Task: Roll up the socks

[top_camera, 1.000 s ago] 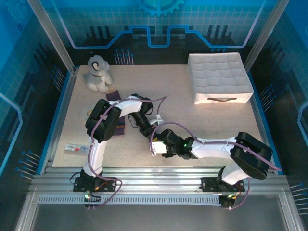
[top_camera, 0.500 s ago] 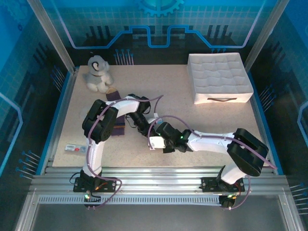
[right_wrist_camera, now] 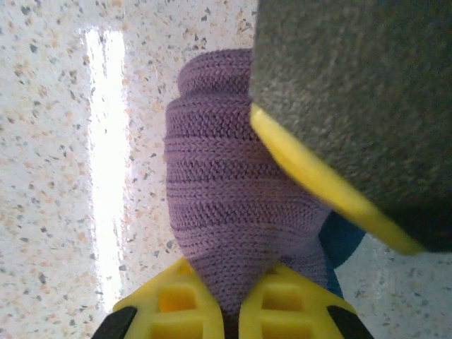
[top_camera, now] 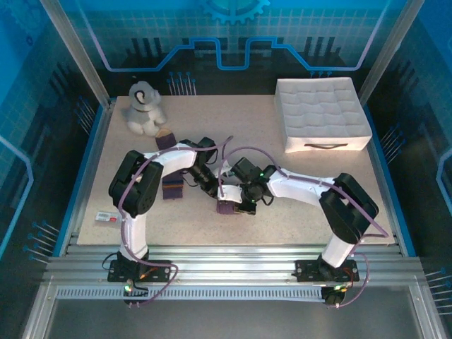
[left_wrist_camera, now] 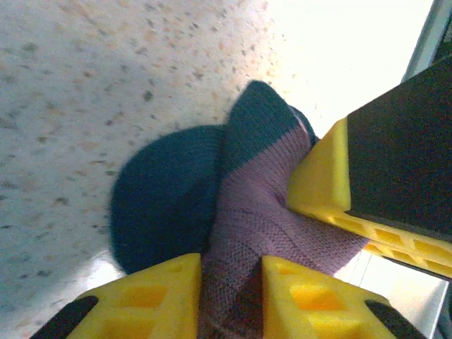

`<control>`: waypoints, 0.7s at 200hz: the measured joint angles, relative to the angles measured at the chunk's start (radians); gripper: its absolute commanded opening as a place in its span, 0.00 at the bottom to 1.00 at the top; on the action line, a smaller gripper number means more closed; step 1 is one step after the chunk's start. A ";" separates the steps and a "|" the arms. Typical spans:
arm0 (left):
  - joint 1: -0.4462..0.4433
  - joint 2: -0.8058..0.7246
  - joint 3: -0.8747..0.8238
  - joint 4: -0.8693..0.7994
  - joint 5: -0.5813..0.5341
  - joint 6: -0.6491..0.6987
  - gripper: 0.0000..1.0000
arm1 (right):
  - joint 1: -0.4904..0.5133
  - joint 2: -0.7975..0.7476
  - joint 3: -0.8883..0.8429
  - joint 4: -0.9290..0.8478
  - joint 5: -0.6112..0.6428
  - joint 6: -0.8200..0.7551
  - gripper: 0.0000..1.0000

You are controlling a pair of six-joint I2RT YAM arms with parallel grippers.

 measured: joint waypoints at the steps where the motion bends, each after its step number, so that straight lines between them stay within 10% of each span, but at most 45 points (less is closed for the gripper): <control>1: 0.001 -0.001 -0.001 0.002 -0.001 0.000 0.27 | -0.001 0.002 0.002 -0.002 -0.002 0.001 0.00; 140: 0.009 -0.336 -0.306 0.266 -0.252 -0.044 0.33 | -0.156 0.219 0.225 -0.262 -0.314 0.154 0.00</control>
